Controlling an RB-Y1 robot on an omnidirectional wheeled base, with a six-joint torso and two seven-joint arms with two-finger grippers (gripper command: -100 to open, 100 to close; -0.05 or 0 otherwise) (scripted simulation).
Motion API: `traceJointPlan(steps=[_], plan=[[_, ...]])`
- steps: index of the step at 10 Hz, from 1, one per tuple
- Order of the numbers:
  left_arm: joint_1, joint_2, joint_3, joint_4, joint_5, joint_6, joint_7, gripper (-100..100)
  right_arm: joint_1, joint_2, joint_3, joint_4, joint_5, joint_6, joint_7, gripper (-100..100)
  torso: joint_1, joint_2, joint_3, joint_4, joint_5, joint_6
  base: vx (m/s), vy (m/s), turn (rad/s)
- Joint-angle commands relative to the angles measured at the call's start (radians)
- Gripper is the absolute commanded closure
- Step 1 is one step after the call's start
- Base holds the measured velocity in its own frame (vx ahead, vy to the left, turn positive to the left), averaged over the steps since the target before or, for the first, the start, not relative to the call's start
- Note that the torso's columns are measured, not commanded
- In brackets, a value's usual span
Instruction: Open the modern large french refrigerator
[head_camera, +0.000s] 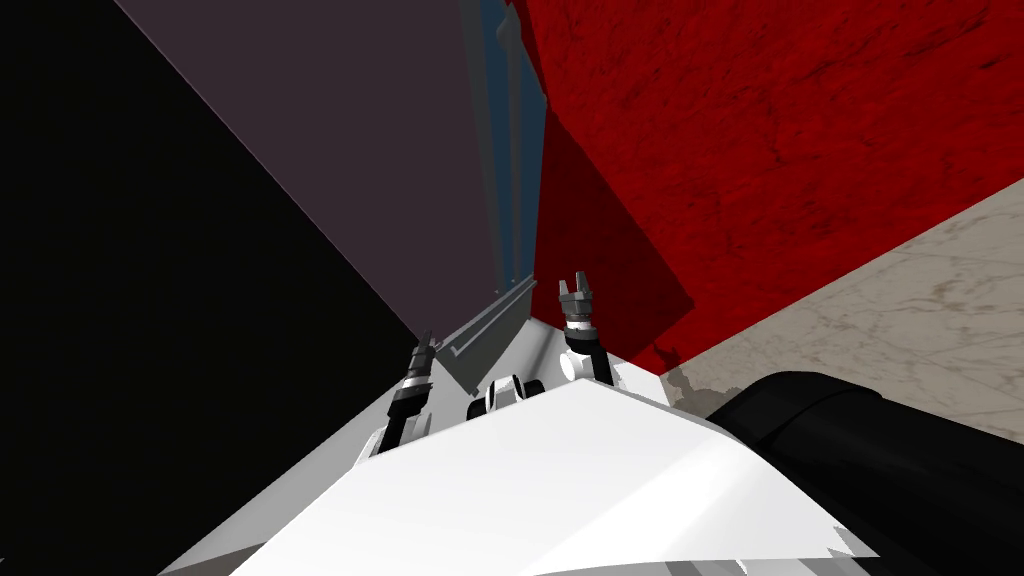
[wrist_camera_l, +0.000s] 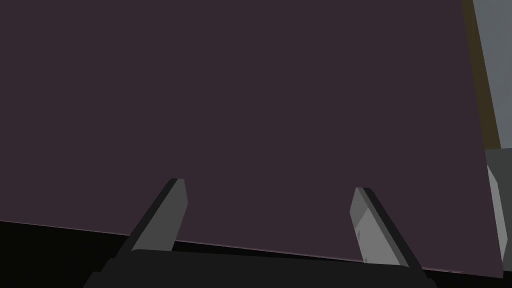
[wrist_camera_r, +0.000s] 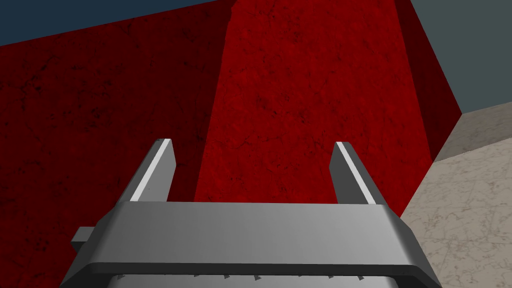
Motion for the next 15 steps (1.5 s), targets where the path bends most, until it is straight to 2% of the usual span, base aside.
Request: traceJointPlan(steps=[1,3,5,7,8,10,11,15], plan=[[-0.01,0.004,0.003,0.081,0.001,0.014,-0.002,-100,0.0,0.0,0.0,0.0,0.0,0.0,0.0,0,-0.003,0.004,0.002,0.002,-0.002,0.0,-0.001,-0.015,-0.005],[-0.016,0.003,0.003,0.112,0.001,0.015,-0.004,-100,0.0,0.0,0.0,0.0,0.0,0.0,0.0,0,-0.001,0.003,0.002,0.002,-0.001,0.0,-0.011,-0.019,-0.002],[-0.03,0.001,0.002,0.176,0.0,0.018,-0.009,-100,0.0,0.0,0.0,0.0,0.0,0.0,0.0,0,-0.003,0.007,0.004,0.003,-0.002,-0.001,0.0,0.0,0.0],[-0.03,0.001,0.002,0.177,0.0,0.018,-0.009,-100,0.0,0.0,0.0,0.0,0.0,0.0,0.0,0,-0.003,0.006,0.004,-0.002,0.001,0.0,0.0,0.0,0.0],[-0.037,-0.001,0.002,0.207,-0.001,0.019,-0.012,-100,0.0,0.0,0.0,0.0,0.0,0.0,0.0,0,-0.002,0.005,0.003,-0.002,0.002,-0.001,-0.009,-0.007,0.008],[-0.037,-0.001,0.002,0.21,-0.001,0.019,-0.012,-100,0.0,0.0,0.0,0.0,0.0,0.0,0.0,0,-0.002,0.005,0.003,-0.004,0.003,0.0,0.004,0.002,0.001],[-0.044,-0.002,0.001,0.241,-0.001,0.021,-0.015,-100,0.0,0.0,0.0,0.0,0.0,0.0,0.0,0,-0.003,0.006,0.004,-0.005,0.004,0.0,0.0,0.0,0.0],[-0.051,-0.004,0.001,0.277,-0.002,0.022,-0.017,-100,0.0,0.0,0.0,0.0,0.0,0.0,0.0,0,-0.005,0.008,0.005,-0.001,0.001,0.0,-0.011,-0.013,-0.002]])
